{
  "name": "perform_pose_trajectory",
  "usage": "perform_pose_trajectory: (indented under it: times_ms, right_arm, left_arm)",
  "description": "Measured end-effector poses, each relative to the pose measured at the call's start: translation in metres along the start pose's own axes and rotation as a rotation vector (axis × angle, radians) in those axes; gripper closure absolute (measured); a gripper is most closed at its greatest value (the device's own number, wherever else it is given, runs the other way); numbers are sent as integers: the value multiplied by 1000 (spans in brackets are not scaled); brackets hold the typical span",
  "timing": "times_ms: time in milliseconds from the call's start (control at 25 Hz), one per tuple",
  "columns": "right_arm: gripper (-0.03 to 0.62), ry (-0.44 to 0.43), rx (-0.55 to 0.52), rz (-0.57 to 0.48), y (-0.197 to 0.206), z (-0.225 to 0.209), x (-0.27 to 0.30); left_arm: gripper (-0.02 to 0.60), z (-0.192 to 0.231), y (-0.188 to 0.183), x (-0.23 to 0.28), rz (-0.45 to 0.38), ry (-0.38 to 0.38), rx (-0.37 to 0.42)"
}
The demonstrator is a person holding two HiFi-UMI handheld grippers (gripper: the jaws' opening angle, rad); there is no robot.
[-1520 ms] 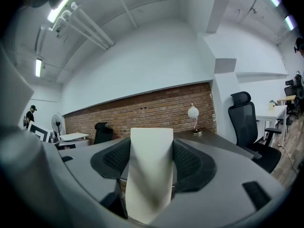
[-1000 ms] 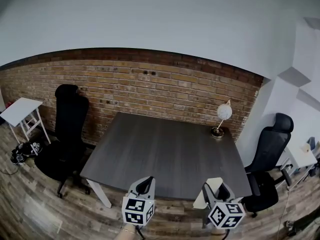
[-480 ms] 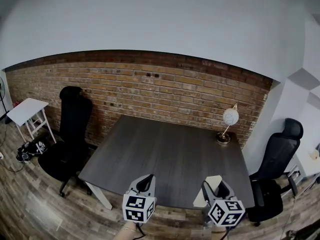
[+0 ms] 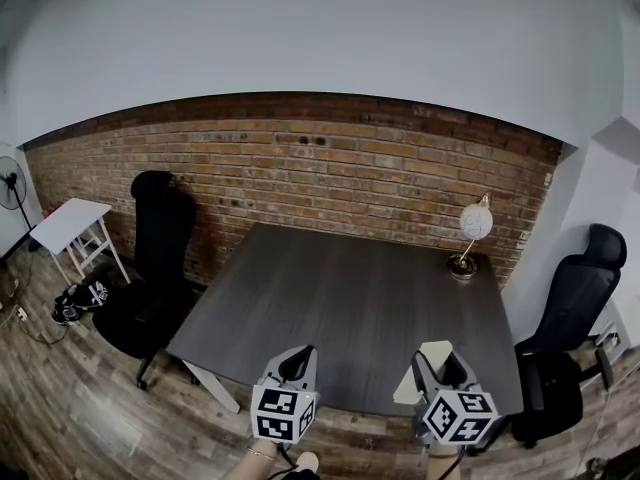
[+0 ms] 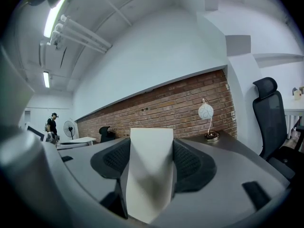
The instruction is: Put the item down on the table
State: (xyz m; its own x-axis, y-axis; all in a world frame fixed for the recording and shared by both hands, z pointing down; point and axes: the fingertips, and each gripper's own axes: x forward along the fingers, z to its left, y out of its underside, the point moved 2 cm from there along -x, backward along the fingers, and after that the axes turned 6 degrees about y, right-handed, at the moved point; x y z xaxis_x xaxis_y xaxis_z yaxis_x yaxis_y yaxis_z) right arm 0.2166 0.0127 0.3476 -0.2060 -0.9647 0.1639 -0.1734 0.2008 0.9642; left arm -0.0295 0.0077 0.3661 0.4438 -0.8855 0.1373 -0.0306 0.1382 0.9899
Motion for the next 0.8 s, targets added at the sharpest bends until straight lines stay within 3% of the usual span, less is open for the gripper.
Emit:
perform_pose_trajectory:
  times_ms: [400,800]
  right_arm:
    - [298,21,-12,-7,4,-8,20]
    - [298,30,-62,-35,-31,-13,76]
  left_arm:
    - [566,16,-9,30,-52,-1,0]
    - [566,48,-18,83,-75,4,-32]
